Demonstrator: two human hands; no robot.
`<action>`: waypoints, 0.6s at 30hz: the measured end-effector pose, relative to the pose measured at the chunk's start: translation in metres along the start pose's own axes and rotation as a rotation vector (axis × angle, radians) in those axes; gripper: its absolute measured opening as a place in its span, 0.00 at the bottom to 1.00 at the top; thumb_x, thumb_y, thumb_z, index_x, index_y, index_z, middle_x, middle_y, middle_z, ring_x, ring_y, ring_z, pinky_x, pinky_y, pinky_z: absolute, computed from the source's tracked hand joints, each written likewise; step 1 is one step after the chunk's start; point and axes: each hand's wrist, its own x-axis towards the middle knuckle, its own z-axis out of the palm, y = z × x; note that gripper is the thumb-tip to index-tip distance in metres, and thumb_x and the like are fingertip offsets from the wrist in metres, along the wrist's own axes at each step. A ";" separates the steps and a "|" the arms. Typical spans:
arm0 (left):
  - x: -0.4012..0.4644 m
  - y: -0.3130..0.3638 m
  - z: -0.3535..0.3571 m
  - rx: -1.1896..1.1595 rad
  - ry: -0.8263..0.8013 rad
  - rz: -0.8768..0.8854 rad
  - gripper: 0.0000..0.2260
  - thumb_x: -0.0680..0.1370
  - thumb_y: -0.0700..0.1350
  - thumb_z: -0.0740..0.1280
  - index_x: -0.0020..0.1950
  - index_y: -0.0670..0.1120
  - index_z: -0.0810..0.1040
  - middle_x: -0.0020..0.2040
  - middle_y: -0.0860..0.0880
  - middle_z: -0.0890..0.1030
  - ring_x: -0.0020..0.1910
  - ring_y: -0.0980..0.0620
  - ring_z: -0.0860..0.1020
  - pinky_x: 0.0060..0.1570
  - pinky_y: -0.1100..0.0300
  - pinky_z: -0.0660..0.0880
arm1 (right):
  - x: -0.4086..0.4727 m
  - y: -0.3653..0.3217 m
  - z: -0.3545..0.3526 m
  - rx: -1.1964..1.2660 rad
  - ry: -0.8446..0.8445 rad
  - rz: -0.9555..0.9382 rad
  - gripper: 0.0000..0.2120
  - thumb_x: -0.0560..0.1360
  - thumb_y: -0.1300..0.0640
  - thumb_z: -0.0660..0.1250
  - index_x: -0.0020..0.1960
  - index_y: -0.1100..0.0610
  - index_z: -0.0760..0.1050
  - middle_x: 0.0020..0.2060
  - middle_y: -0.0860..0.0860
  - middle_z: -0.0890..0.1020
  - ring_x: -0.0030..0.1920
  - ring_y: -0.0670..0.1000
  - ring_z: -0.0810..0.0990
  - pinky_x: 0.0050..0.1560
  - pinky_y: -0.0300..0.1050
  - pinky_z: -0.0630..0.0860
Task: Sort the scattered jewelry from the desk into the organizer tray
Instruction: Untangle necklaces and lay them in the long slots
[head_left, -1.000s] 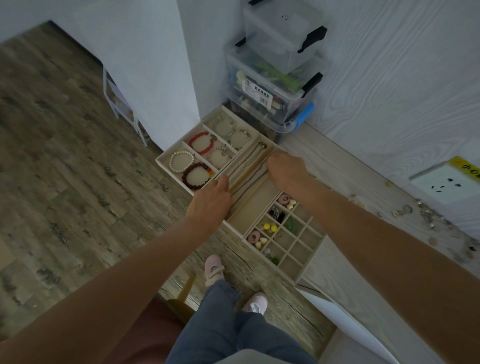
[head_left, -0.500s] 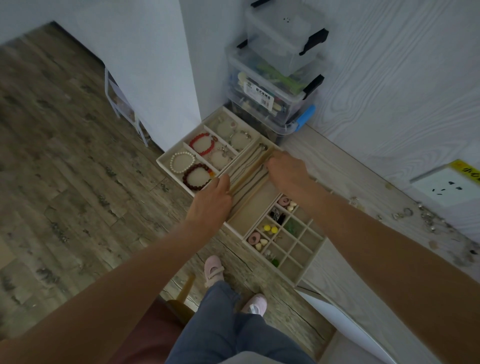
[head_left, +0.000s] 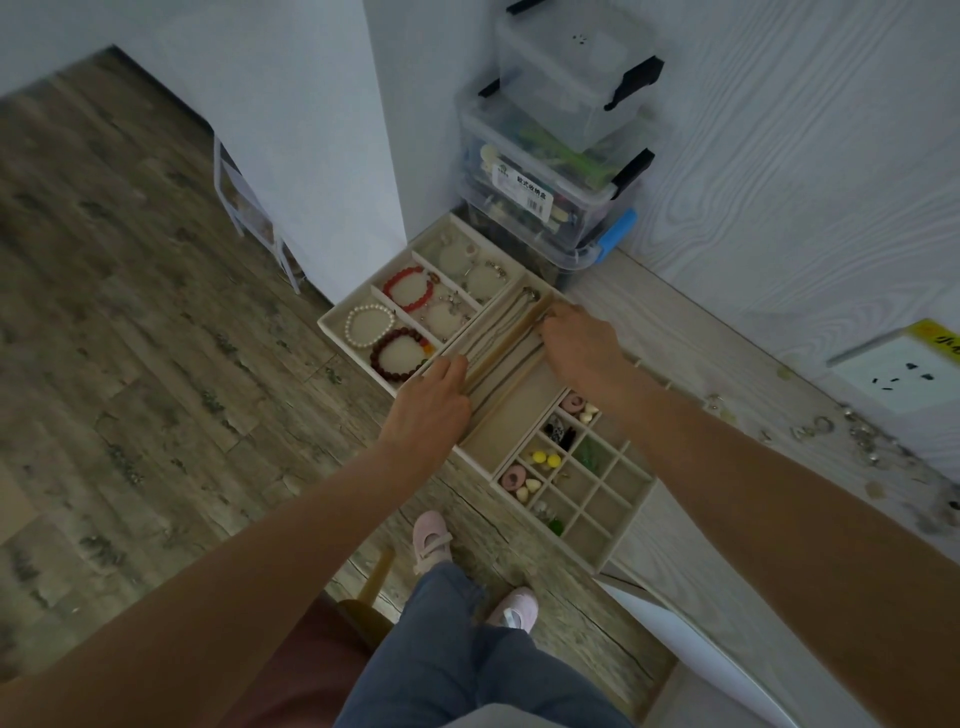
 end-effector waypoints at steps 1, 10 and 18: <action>0.000 0.000 0.000 -0.005 0.000 0.002 0.08 0.76 0.40 0.65 0.54 0.42 0.79 0.65 0.43 0.63 0.64 0.48 0.64 0.51 0.61 0.71 | 0.000 0.000 0.001 0.002 -0.001 0.005 0.13 0.77 0.67 0.58 0.60 0.61 0.74 0.60 0.58 0.72 0.59 0.56 0.72 0.42 0.45 0.65; 0.010 -0.003 -0.014 -0.216 0.145 0.001 0.10 0.77 0.41 0.62 0.54 0.44 0.80 0.59 0.46 0.67 0.58 0.49 0.68 0.39 0.63 0.68 | -0.006 0.009 -0.004 0.245 -0.009 0.078 0.16 0.80 0.63 0.53 0.64 0.59 0.72 0.60 0.57 0.74 0.58 0.55 0.75 0.52 0.47 0.73; 0.037 0.038 -0.056 -0.220 0.140 0.110 0.13 0.78 0.46 0.61 0.61 0.46 0.75 0.63 0.46 0.67 0.62 0.48 0.68 0.51 0.55 0.72 | -0.060 0.057 -0.020 0.522 0.062 0.153 0.19 0.80 0.62 0.54 0.69 0.55 0.69 0.64 0.56 0.71 0.65 0.54 0.69 0.61 0.41 0.63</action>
